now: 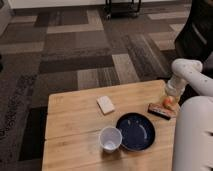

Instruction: Place the pepper in the ceramic cup

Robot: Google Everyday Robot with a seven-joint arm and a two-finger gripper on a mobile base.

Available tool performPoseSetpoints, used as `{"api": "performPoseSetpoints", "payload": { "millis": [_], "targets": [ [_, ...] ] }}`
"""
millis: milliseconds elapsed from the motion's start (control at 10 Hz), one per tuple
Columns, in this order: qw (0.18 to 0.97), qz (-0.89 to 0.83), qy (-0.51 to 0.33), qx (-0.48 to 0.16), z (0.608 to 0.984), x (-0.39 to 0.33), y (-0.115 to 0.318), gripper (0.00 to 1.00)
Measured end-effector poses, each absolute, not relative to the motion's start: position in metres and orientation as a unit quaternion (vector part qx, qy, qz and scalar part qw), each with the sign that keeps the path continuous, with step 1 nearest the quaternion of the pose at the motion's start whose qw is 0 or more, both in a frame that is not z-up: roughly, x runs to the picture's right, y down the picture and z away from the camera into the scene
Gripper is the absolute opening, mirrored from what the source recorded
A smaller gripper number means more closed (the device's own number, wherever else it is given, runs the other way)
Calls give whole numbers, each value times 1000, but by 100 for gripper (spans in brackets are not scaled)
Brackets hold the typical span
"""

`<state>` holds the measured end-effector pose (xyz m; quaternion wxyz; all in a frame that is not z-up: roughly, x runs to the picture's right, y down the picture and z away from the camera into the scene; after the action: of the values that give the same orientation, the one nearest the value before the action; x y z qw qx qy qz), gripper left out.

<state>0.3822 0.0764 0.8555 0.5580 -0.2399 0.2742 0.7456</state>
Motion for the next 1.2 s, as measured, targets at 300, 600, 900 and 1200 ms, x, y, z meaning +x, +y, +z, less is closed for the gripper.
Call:
{"api": "performPoseSetpoints", "payload": {
  "millis": [300,600,900,1200],
  "targets": [
    [577,735,270,-232,835,366,60,20],
    [645,678,269,-229,803,318,47,20],
    [701,626,257,-227,769,265,43,20],
    [727,605,249,-209,738,232,38,20]
  ]
}}
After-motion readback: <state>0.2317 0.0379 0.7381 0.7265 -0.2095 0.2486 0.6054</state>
